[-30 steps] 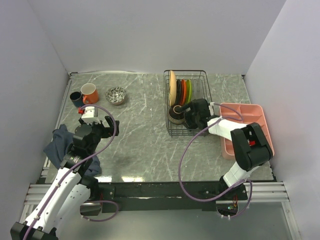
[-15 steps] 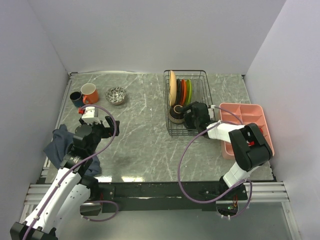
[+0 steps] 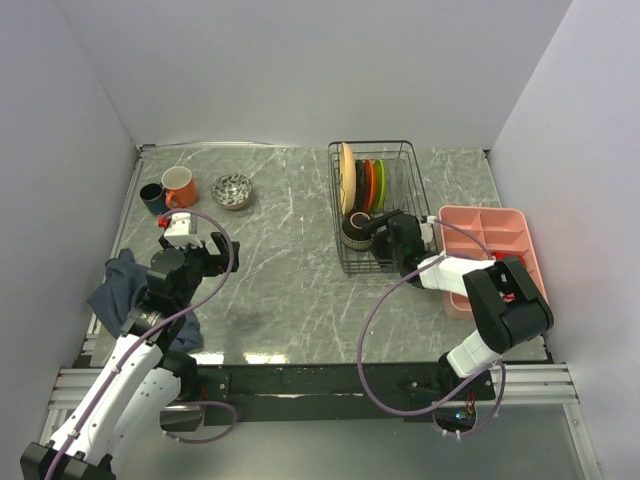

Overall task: Unload the mixed dishes from the dish rack
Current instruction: Pick up the bowl from the dish rack.

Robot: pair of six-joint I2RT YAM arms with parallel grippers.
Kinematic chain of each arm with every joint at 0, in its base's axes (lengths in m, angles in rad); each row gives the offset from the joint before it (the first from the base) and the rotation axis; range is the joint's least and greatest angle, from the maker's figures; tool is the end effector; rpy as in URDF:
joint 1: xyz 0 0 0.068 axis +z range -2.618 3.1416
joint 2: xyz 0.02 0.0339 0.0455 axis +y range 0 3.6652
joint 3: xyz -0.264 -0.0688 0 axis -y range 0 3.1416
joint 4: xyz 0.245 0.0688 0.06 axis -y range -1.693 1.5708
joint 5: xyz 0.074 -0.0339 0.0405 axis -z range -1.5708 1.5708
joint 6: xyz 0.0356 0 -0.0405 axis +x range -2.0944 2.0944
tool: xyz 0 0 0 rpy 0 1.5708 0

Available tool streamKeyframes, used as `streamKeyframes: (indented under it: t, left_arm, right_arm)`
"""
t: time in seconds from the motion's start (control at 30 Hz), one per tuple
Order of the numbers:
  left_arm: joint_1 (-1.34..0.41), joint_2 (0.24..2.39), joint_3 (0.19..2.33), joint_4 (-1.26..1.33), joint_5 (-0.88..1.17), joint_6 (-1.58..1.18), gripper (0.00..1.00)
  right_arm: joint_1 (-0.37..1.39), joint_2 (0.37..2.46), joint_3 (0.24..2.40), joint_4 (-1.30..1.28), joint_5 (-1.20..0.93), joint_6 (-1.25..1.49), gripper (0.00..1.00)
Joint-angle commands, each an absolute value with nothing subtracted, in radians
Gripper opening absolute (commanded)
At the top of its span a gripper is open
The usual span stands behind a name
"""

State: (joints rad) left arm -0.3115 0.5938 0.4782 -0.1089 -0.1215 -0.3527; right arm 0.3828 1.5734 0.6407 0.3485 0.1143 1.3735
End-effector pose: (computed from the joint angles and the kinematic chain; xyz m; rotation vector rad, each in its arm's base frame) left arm 0.1518 -0.0443 0.2682 -0.1248 1.8042 -0.3657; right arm 0.2854 0.1105 0.1561 1.1495 1.9796 0.8631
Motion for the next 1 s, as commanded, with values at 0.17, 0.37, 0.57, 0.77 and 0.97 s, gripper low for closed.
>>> streamKeyframes:
  t: [0.17, 0.37, 0.57, 0.77, 0.97]
  left_arm:
    - [-0.316, 0.604, 0.497, -0.069, -0.124, -0.339, 0.99]
    - [-0.316, 0.612, 0.499, -0.071, -0.123, -0.337, 0.99]
    - [-0.316, 0.614, 0.5, -0.072, -0.124, -0.337, 1.0]
    - [-0.316, 0.62, 0.5, -0.072, -0.121, -0.336, 0.99]
    - [-0.316, 0.626, 0.5, -0.071, -0.118, -0.336, 1.0]
  right_arm:
    - [0.387, 1.441, 0.592, 0.38, 0.207, 1.324, 0.43]
    - [0.388, 1.414, 0.591, 0.383, 0.204, 1.286, 0.34]
    - [0.387, 1.376, 0.589, 0.382, 0.193, 1.235, 0.23]
    - [0.387, 1.324, 0.614, 0.345, 0.186, 1.108, 0.14]
    - [0.388, 1.287, 0.656, 0.289, 0.167, 0.974, 0.09]
